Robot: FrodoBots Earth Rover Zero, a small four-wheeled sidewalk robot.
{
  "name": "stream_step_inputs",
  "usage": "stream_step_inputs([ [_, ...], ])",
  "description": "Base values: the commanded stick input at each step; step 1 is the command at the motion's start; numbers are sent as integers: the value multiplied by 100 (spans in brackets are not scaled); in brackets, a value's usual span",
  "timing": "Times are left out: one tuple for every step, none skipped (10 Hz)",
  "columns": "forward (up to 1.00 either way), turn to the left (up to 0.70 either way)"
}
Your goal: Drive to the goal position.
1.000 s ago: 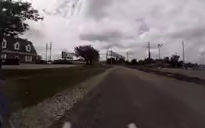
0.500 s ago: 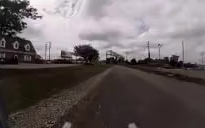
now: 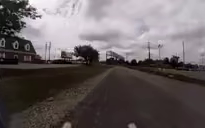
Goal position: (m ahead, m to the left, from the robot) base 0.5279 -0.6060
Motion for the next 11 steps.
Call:
stream_step_inputs([
  [45, 0],
  [45, 0],
  [45, 0],
  [45, 0],
  [45, 0],
  [45, 0],
  [45, 0],
  [45, 0],
  [45, 0],
  [45, 0],
  [45, -2],
])
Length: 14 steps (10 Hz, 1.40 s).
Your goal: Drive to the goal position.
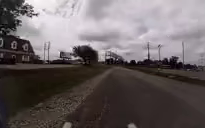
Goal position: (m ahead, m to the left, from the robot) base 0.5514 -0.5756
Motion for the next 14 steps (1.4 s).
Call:
stream_step_inputs([
  [45, -18],
  [45, -27],
  [45, -27],
  [45, -13],
  [45, -2],
  [45, 0],
  [45, 0],
  [45, 0],
  [45, 0],
  [45, 0],
  [45, 0],
  [45, 0],
  [45, 0],
  [45, 0],
])
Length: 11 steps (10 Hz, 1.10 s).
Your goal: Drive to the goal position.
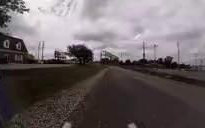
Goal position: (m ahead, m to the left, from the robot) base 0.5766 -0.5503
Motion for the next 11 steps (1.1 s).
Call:
stream_step_inputs([
  [45, 0],
  [45, 0],
  [45, 0],
  [45, 0],
  [45, 0],
  [45, 0],
  [45, 0],
  [45, 0],
  [45, 0],
  [45, 0],
  [45, -2],
])
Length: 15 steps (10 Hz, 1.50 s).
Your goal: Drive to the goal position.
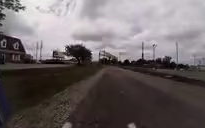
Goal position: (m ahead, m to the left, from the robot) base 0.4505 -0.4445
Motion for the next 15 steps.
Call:
stream_step_inputs([
  [45, -13],
  [45, -27],
  [45, -20],
  [45, -6],
  [45, 0],
  [45, 0],
  [45, 0],
  [45, 0],
  [45, 0],
  [45, 0],
  [45, 0],
  [45, 0],
  [45, 0],
  [45, 0],
  [45, 0],
])
